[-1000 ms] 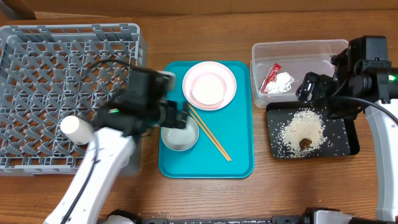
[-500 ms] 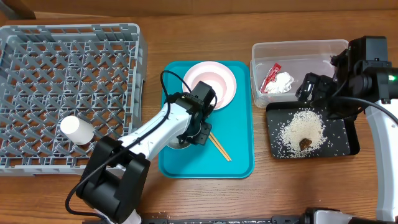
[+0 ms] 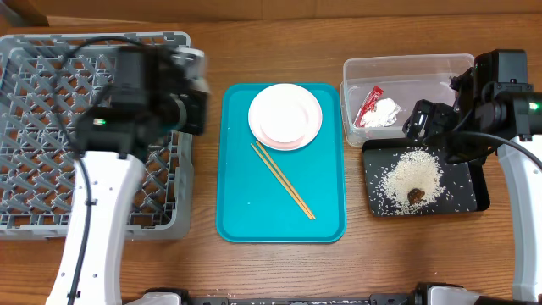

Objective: Sort waste into correct bins and load items into the dishwasher
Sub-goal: 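Grasp the grey bowl with the left gripper and place it in the rack, then grasp the pink bowl with the left gripper and place it in the rack, then grasp the wooden chopsticks with the left gripper and lift them, then insert one chopstick into the dish rack with the left gripper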

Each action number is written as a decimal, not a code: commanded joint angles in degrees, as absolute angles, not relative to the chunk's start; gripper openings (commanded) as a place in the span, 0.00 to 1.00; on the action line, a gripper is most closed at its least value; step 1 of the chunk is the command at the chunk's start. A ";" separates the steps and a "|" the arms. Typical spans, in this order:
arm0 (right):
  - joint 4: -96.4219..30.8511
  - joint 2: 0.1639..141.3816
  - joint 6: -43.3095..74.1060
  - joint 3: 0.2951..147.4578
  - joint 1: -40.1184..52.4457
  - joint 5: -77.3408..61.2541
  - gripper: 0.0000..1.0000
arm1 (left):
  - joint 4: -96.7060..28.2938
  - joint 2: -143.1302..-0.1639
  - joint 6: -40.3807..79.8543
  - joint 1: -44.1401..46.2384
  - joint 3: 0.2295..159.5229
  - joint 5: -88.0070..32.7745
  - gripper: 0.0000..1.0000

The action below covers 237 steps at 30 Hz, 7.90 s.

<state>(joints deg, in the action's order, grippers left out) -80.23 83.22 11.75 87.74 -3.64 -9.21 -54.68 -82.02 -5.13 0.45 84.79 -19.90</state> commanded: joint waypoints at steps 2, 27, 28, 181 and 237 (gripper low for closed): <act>-80.40 83.15 11.60 88.14 -3.51 -9.54 1.00 | -54.30 -87.59 -19.42 -17.12 85.23 -51.64 0.04; -81.30 83.15 11.62 88.14 -3.51 -9.54 1.00 | -44.91 -118.19 -22.00 -40.21 85.23 -82.56 0.21; -81.28 83.15 11.62 88.14 -3.51 -9.54 1.00 | -45.21 -118.17 -21.69 -40.62 85.23 -82.59 0.21; -85.41 83.15 18.00 88.14 -3.84 2.28 1.00 | -52.62 -113.16 45.04 26.35 73.47 -2.98 0.91; -85.65 83.15 17.98 88.14 -3.84 1.41 1.00 | -56.34 -96.79 -3.20 -0.71 85.89 7.88 0.41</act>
<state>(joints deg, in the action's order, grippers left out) -85.73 83.22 18.15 87.74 -3.70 1.67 -56.51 -95.55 -1.28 -0.75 85.52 7.35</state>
